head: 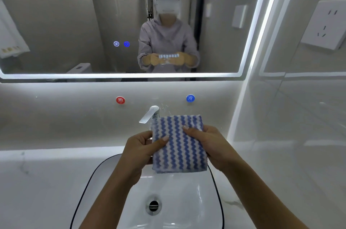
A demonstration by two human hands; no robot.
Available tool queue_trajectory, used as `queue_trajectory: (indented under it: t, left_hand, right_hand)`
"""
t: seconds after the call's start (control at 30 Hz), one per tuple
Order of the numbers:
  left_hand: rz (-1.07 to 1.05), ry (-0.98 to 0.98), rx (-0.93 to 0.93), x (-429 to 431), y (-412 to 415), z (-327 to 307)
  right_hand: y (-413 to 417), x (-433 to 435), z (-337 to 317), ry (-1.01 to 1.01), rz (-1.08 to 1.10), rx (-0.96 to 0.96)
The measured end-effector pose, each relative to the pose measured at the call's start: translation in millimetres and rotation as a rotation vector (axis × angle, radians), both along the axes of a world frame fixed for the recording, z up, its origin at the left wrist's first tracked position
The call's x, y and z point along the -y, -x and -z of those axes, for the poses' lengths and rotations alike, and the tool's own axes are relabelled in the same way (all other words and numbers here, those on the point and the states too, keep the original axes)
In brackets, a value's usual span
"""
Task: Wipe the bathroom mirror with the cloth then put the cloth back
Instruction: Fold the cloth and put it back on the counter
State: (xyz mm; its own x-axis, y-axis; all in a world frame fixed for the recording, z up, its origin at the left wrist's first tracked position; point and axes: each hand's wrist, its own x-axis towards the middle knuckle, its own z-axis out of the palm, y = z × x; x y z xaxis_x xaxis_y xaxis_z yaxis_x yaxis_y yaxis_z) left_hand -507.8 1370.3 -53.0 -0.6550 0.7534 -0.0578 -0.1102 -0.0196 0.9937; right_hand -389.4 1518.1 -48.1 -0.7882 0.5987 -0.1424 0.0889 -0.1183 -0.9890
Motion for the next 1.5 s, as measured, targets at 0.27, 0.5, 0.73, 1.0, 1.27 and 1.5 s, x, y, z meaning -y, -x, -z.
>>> queue_trajectory:
  t: [0.27,0.5,0.73,1.0,1.27,1.5]
  left_hand:
    - [-0.050,-0.073,-0.022,-10,6,-10]
    - [-0.090,-0.104,0.013,-24,11,-7]
    - [-0.124,-0.140,0.096,-39,17,0]
    - [-0.129,-0.076,0.140,-48,29,19]
    - [-0.012,0.007,0.115,-74,17,45]
    - [-0.004,0.049,0.154,-110,-6,72]
  right_hand:
    - [3,-16,-1,0.038,0.044,-0.232]
    - [9,-23,14,0.175,0.114,-0.331]
    - [10,-34,18,0.230,-0.021,-0.242]
    - [3,-41,32,0.106,0.055,-0.154]
    - [-22,-66,46,0.000,0.201,-0.100]
    - [-41,-83,68,-0.074,0.312,-0.038]
